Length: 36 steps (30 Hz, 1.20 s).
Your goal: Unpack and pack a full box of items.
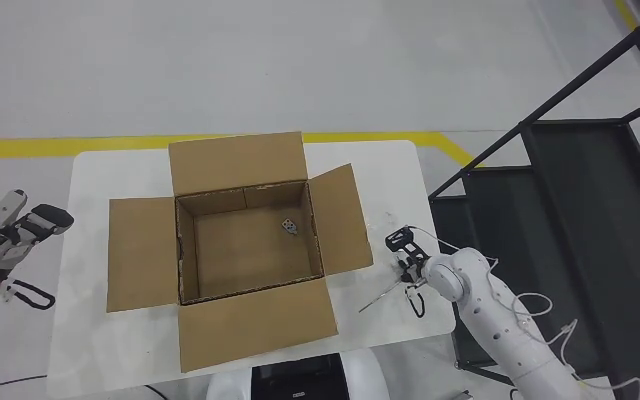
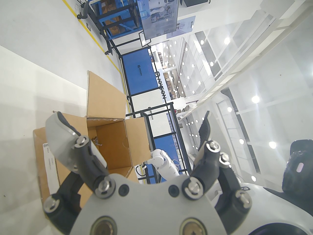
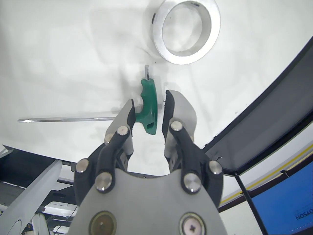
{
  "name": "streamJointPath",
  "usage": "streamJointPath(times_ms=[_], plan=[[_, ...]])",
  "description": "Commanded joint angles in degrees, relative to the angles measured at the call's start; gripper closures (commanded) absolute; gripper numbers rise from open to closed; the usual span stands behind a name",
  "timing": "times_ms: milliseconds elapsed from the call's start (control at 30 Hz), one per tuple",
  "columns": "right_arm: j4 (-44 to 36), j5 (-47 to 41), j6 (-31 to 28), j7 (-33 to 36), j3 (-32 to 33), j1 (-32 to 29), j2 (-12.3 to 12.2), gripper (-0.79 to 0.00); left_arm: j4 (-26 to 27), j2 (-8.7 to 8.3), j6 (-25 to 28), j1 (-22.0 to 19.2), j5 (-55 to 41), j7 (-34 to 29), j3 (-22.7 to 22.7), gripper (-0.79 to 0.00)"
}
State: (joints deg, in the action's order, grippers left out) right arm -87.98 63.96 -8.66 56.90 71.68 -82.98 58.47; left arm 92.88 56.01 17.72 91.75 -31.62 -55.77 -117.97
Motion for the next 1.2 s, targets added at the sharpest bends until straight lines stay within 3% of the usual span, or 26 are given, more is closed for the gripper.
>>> streamJointPath(times_ms=[0,100,333,667,833,1033,1167], plan=[[0.39,-0.17,-0.11,-0.31,-0.14,0.12,0.05,-0.080,0.00,0.00,0.00,0.00,0.00,0.00,0.00,-0.785],[0.93,-0.27,-0.03,-0.68,-0.38,0.28,0.15,0.000,0.00,0.00,0.00,0.00,0.00,0.00,0.00,-0.785],[-1.00,-0.38,0.55,-1.58,0.55,-0.48,0.07,0.000,0.00,0.00,0.00,0.00,0.00,0.00,0.00,-0.785],[-21.84,2.42,2.85,3.27,12.51,-10.38,-1.86,0.000,0.00,0.00,0.00,0.00,0.00,0.00,0.00,-0.785],[-31.92,5.94,5.53,2.24,18.25,-15.05,-2.26,0.000,0.00,0.00,0.00,0.00,0.00,0.00,0.00,-0.785],[-38.30,16.85,11.02,-0.96,19.72,-16.88,-2.15,0.000,0.00,0.00,0.00,0.00,0.00,0.00,0.00,-0.785],[-38.81,18.52,7.56,-0.58,18.59,-14.66,-2.12,0.000,0.00,0.00,0.00,0.00,0.00,0.00,0.00,-0.785]])
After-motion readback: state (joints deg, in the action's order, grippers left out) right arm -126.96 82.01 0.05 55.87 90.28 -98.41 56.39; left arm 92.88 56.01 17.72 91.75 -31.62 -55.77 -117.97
